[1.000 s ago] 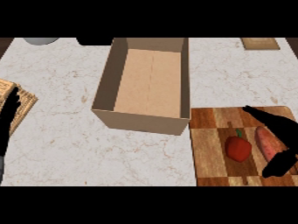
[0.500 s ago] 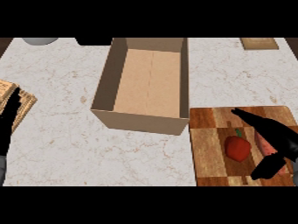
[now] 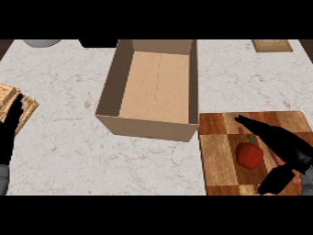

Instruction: Pick the bell pepper from the cutting board and place it in the cardboard box

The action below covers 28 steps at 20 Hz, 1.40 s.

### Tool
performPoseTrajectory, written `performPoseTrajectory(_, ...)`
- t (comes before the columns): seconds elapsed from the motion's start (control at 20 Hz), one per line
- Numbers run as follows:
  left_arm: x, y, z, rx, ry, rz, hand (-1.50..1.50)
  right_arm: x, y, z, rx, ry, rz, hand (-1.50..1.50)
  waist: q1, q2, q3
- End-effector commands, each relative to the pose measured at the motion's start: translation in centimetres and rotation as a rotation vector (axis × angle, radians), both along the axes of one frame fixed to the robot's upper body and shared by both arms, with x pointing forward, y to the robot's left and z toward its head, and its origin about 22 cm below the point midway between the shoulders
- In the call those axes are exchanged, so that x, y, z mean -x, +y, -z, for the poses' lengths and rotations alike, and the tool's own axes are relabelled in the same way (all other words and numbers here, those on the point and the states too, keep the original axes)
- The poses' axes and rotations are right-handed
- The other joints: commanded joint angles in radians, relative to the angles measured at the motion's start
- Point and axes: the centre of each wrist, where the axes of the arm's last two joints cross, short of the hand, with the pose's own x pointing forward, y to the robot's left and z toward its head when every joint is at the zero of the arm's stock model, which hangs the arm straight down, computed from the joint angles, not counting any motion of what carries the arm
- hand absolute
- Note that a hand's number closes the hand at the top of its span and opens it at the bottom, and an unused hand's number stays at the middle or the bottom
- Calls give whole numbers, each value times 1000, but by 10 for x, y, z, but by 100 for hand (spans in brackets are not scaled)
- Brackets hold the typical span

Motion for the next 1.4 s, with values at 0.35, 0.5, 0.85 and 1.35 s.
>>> performPoseTrajectory(0.35,-11,-13,-6,-3,11,-7,0,-3,26,40,128,98,54,-150,1,1,0)
performPoseTrajectory(0.5,-21,-10,-7,7,-6,0,0,-23,15,45,139,-13,63,150,2,2,1)
performPoseTrajectory(0.85,0,9,-16,8,5,18,0,-26,19,47,199,-223,86,150,5,1,0)
performPoseTrajectory(1.35,-32,-24,-16,10,-28,96,0,-111,-29,-50,81,-467,-395,150,90,40,6)
